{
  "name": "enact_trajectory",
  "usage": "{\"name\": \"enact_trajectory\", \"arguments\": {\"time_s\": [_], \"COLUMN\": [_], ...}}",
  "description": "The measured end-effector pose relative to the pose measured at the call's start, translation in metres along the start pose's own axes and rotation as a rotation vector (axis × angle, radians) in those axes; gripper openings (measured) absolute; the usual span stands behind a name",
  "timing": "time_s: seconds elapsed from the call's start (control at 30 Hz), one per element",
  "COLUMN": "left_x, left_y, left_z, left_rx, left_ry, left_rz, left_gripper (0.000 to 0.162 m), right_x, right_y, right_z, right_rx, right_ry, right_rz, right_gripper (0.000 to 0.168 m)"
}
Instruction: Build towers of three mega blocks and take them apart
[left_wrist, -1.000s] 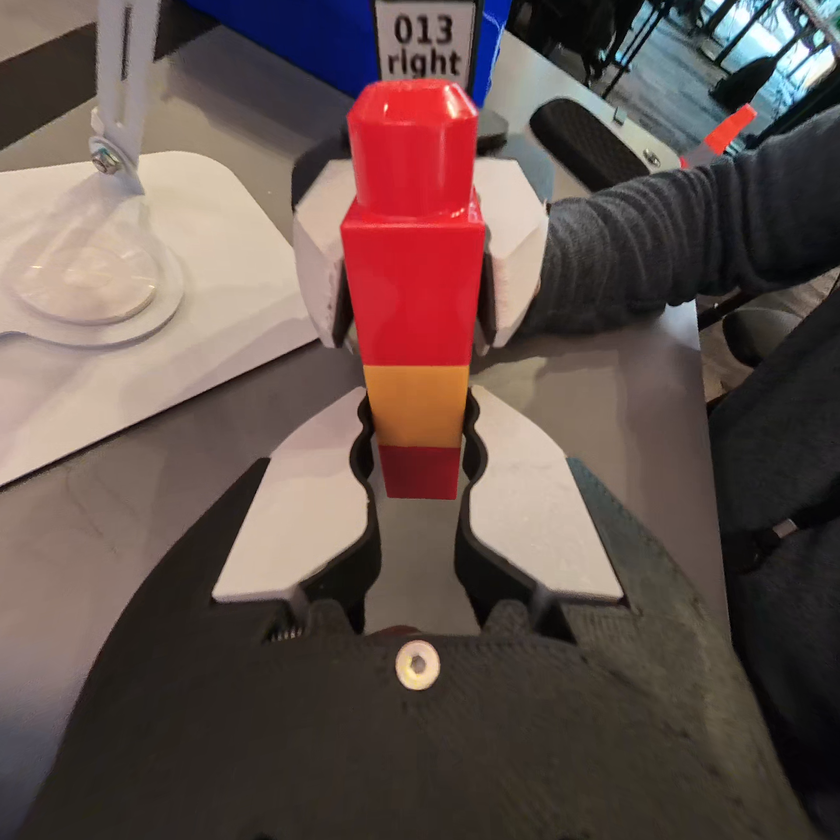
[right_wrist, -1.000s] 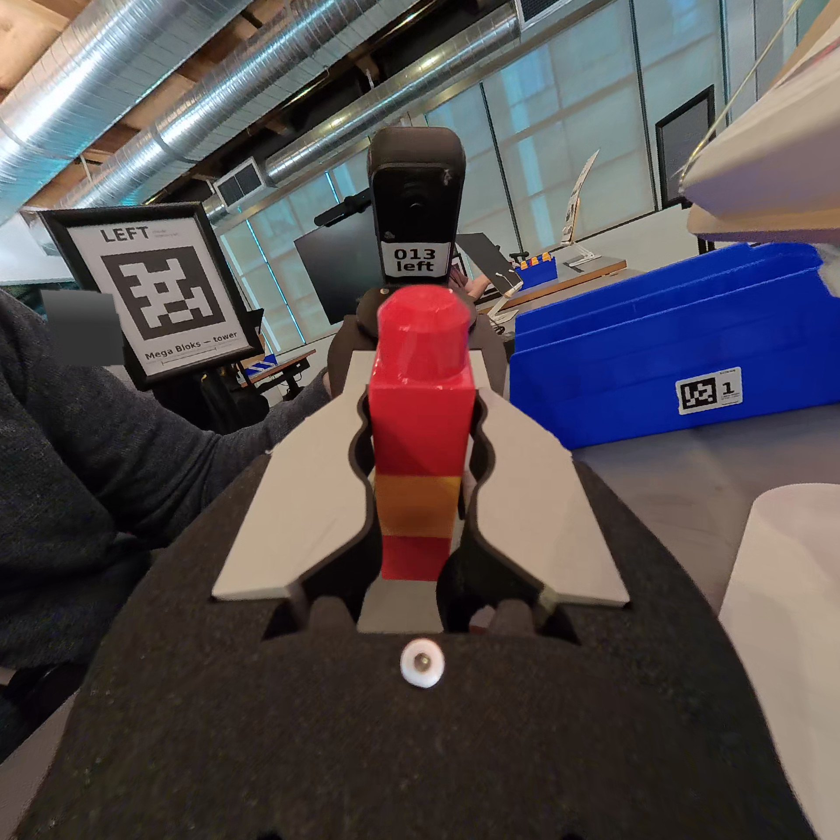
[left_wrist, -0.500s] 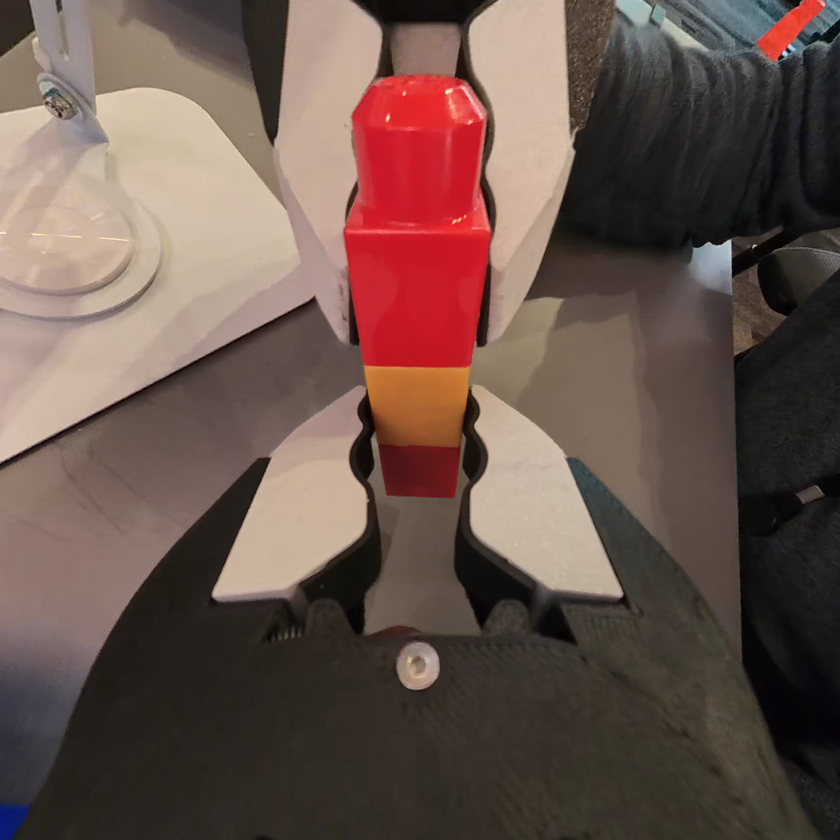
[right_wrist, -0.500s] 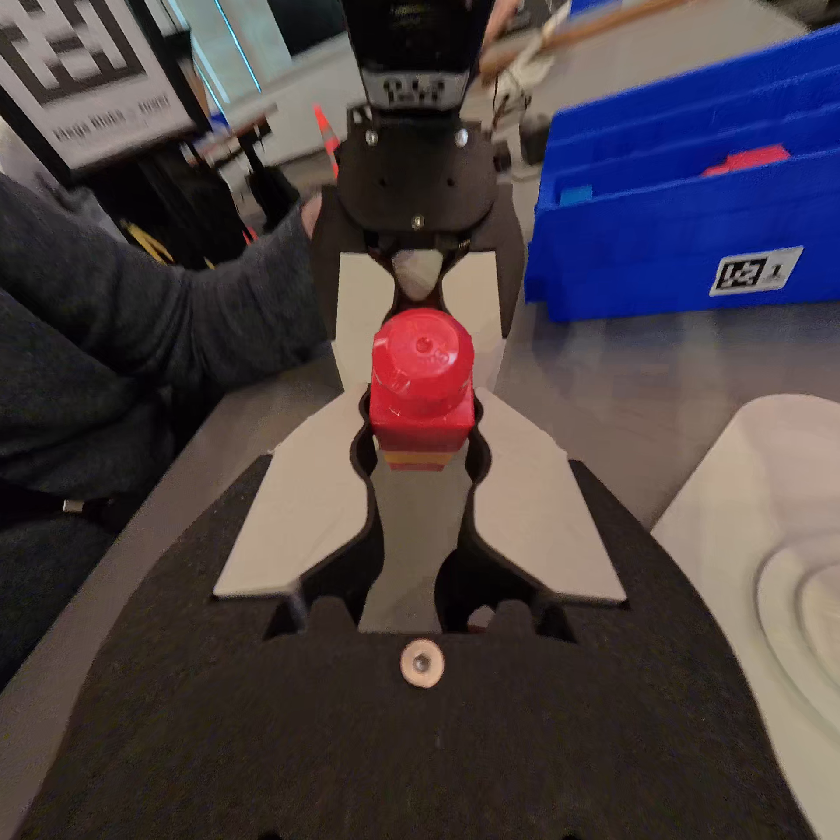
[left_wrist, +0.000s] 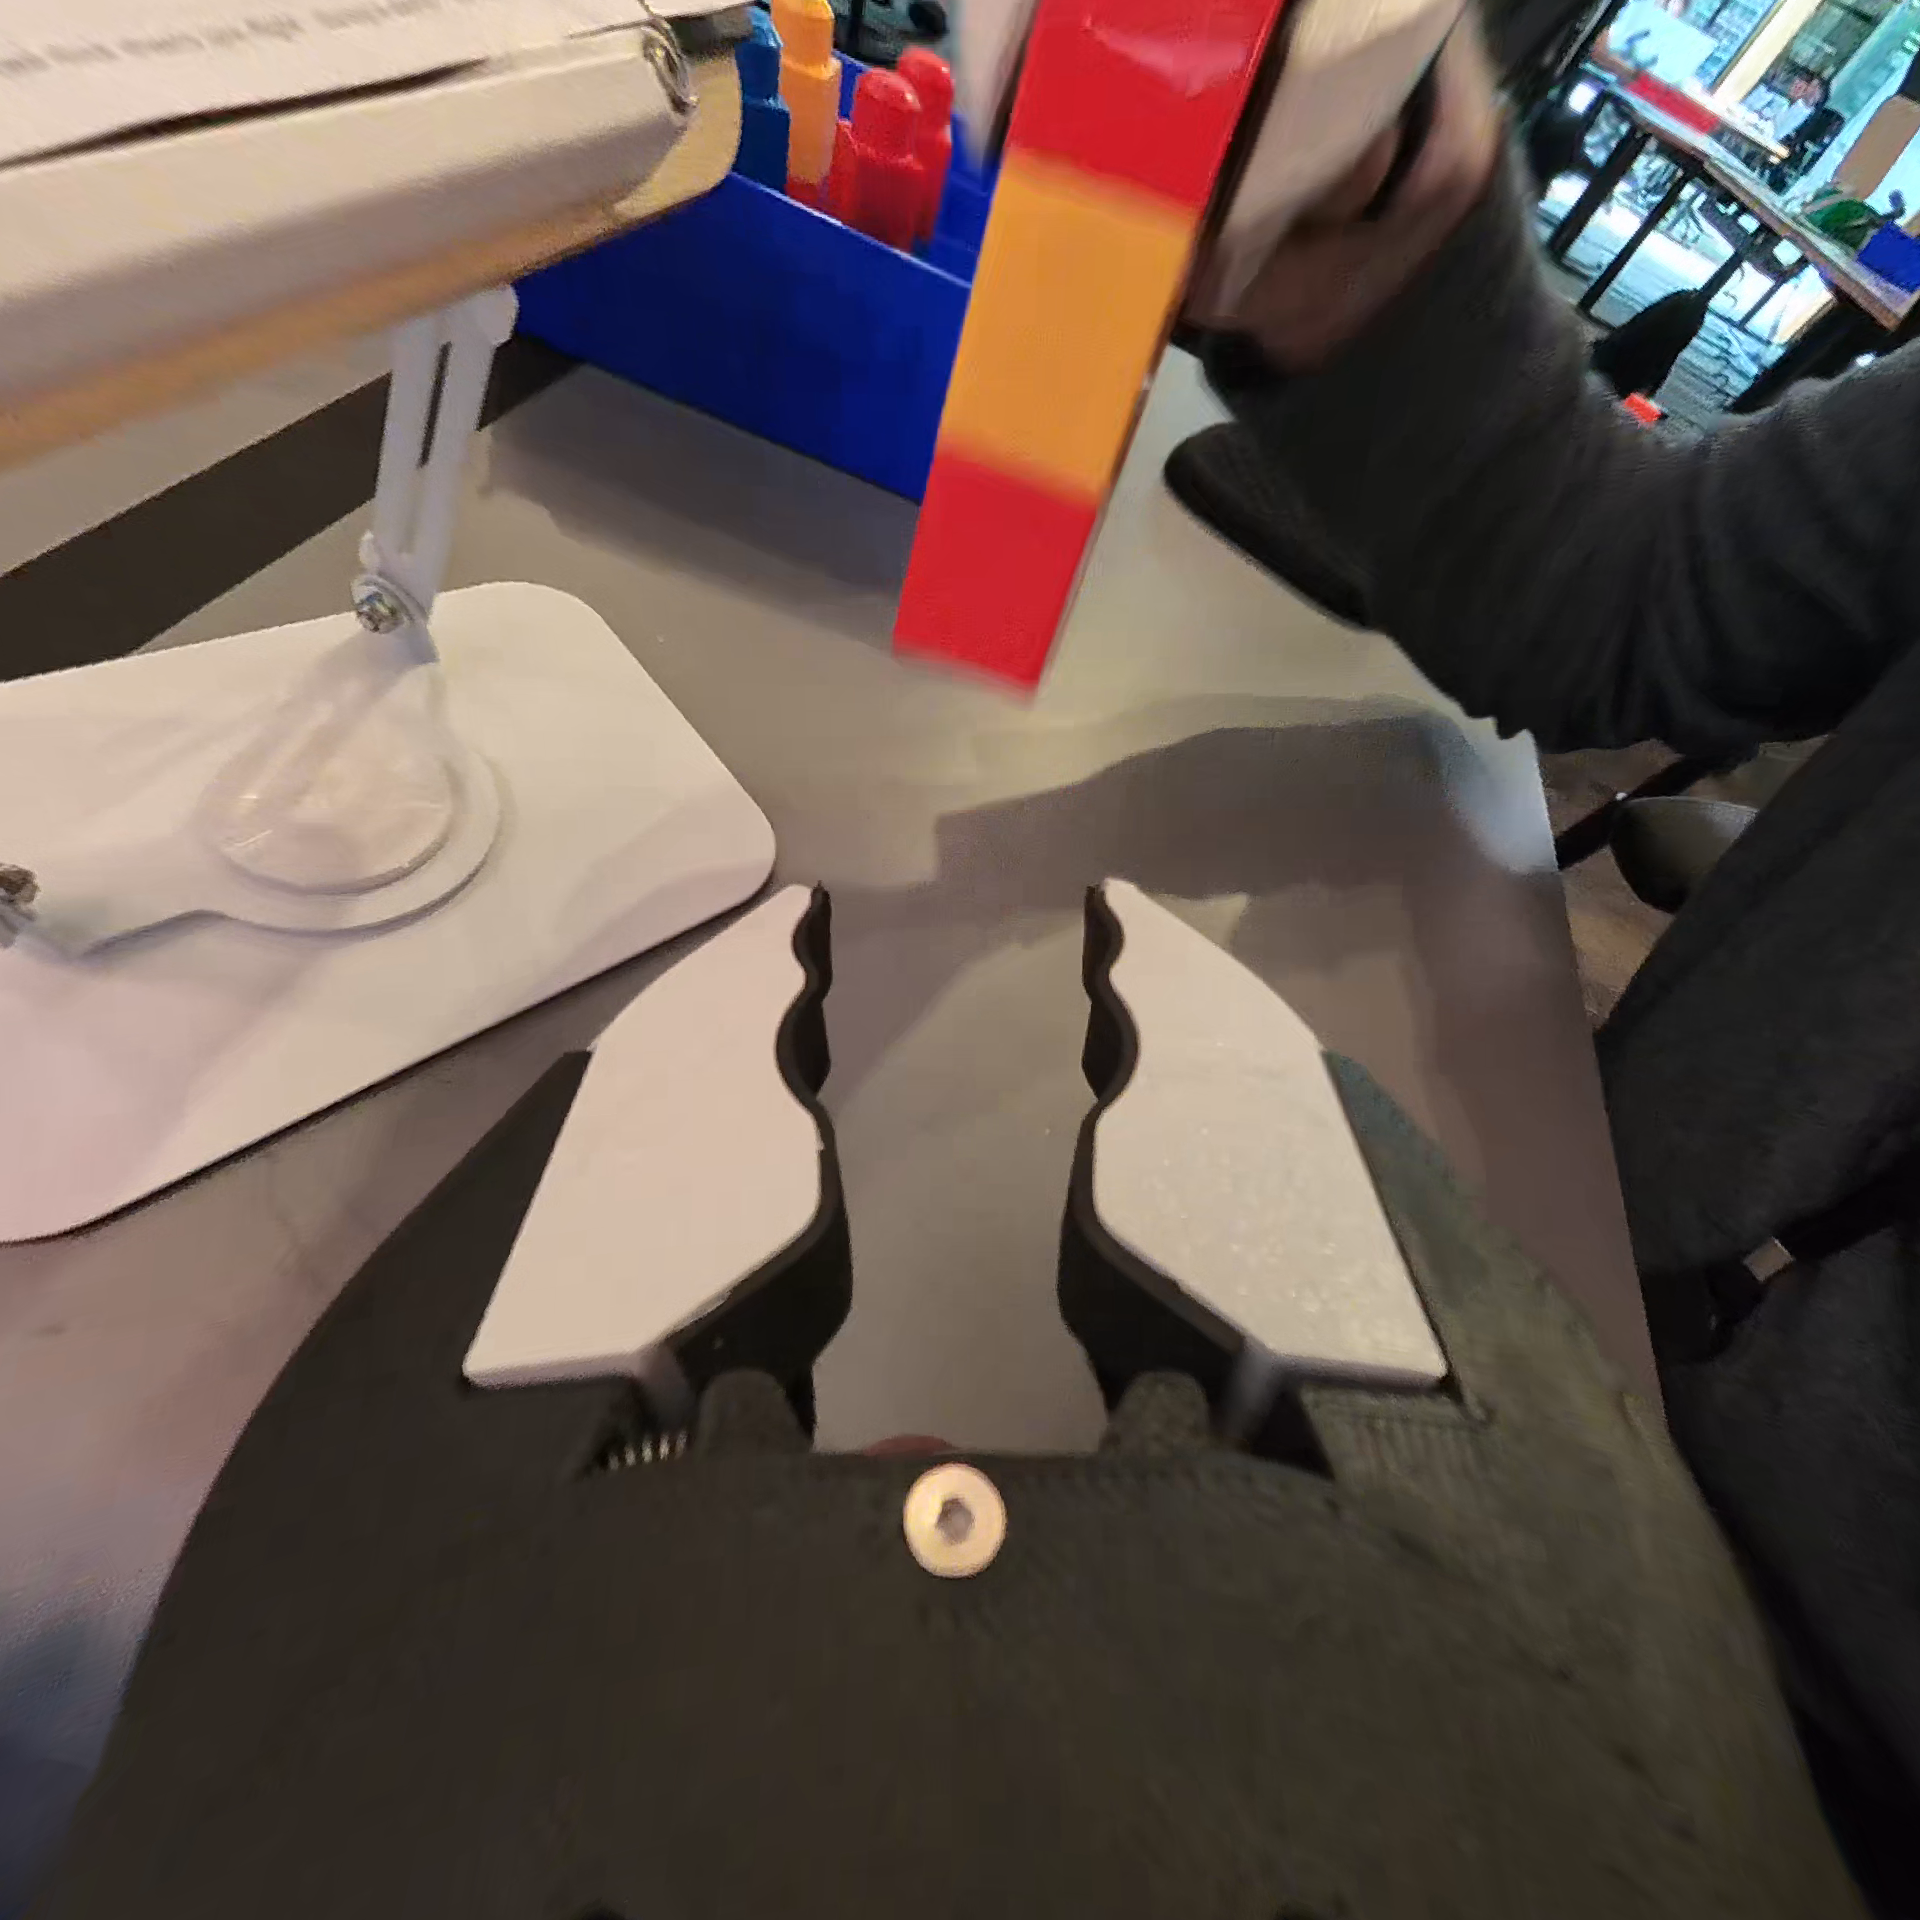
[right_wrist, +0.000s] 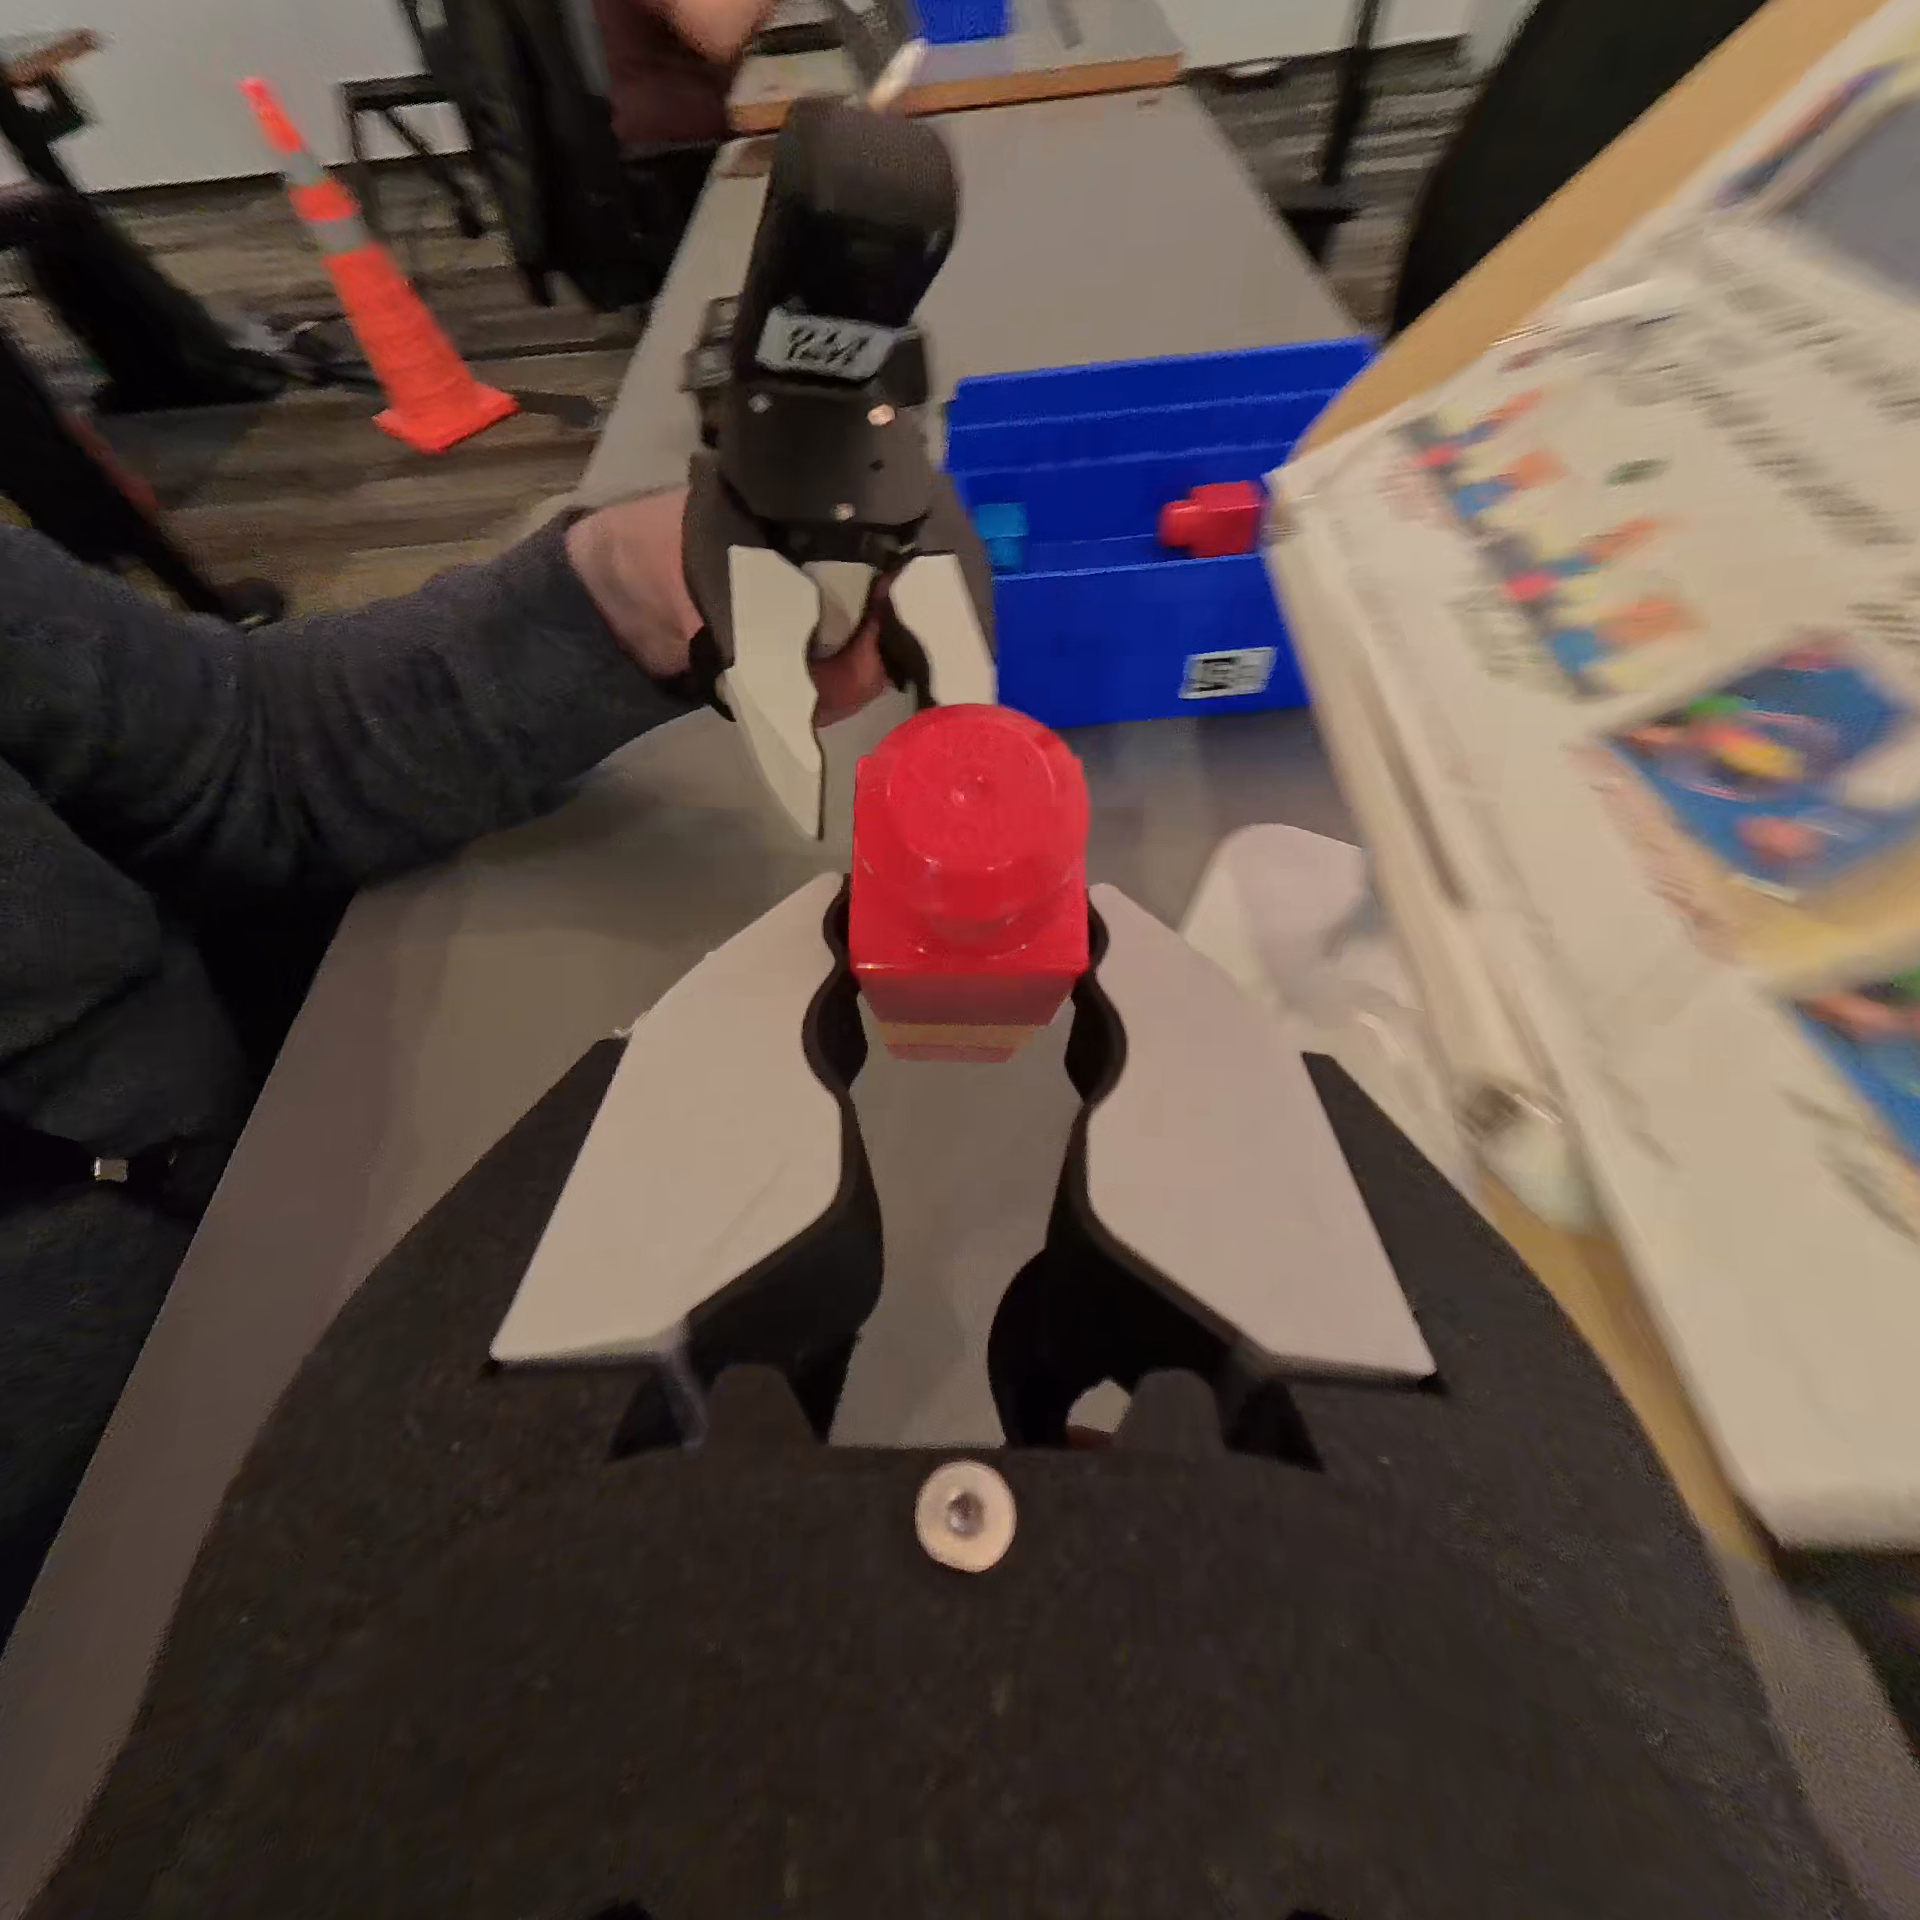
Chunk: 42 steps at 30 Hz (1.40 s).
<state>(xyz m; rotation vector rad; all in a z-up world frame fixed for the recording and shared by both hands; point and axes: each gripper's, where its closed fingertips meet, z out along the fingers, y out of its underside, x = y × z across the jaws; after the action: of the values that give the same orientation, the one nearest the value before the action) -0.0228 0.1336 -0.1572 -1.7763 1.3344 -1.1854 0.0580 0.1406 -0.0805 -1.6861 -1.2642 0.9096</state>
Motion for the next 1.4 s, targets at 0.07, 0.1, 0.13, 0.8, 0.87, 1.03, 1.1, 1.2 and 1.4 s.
{"name": "enact_trajectory", "arguments": {"time_s": [0.07, 0.1, 0.13, 0.8, 0.87, 1.03, 1.1, 1.2, 1.4], "left_x": [-0.003, -0.003, -0.005, -0.006, -0.008, -0.010, -0.010, -0.009, -0.008], "left_y": [0.000, 0.000, -0.001, -0.006, -0.005, -0.004, -0.004, -0.004, -0.004], "left_z": [-0.001, 0.000, -0.001, 0.006, 0.006, 0.006, 0.006, 0.005, 0.005], "left_rx": [0.003, 0.005, 0.012, 0.061, 0.060, 0.059, 0.060, 0.060, 0.057], "left_ry": [-0.003, -0.003, -0.014, 0.008, -0.001, -0.002, -0.002, 0.000, 0.001], "left_rz": [-0.020, -0.024, -0.024, -0.041, -0.042, -0.048, -0.048, -0.047, -0.041], "left_gripper": [0.042, 0.040, 0.036, 0.036, 0.036, 0.036, 0.037, 0.037, 0.037], "right_x": [0.012, 0.018, 0.025, 0.095, 0.098, 0.100, 0.101, 0.099, 0.098], "right_y": [-0.006, -0.006, -0.004, 0.198, 0.207, 0.221, 0.221, 0.222, 0.221], "right_z": [-0.050, -0.077, -0.103, -0.232, -0.224, -0.214, -0.214, -0.215, -0.217], "right_rx": [0.009, 0.002, -0.011, -0.285, -0.307, -0.350, -0.346, -0.348, -0.377], "right_ry": [0.131, 0.215, 0.300, 0.846, 0.841, 0.829, 0.831, 0.832, 0.845], "right_rz": [0.012, 0.016, 0.023, 0.457, 0.460, 0.477, 0.480, 0.479, 0.454], "right_gripper": [0.036, 0.036, 0.036, 0.037, 0.037, 0.037, 0.037, 0.037, 0.046]}}
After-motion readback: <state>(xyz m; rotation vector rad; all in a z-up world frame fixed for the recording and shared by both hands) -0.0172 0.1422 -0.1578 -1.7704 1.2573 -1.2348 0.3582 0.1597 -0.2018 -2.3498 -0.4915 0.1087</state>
